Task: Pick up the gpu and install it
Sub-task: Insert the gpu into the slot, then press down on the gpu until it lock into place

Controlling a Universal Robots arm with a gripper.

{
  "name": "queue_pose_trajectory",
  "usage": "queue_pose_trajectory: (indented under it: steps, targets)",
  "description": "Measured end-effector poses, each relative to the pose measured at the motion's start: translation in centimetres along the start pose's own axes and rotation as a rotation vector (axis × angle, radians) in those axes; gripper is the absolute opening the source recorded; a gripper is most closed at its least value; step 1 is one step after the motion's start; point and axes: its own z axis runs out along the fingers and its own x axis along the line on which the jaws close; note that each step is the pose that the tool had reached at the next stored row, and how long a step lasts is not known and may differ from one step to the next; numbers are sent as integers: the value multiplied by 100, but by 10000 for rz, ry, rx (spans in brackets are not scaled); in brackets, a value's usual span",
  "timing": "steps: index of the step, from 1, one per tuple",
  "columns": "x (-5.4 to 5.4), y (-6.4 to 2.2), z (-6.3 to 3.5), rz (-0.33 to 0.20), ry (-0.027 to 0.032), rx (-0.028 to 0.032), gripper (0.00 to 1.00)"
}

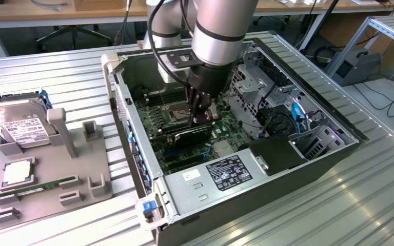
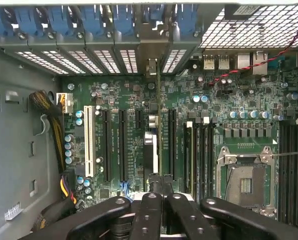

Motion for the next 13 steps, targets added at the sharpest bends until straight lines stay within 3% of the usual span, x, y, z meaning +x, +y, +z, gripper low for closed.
queue_pose_trajectory:
  steps: [6,9,13]
  targets:
    - [0,1,0,-1,0,0,11]
    - [0,41,6,-9,-2,0,11]
    - [1,50,17,-695,30,-8,11]
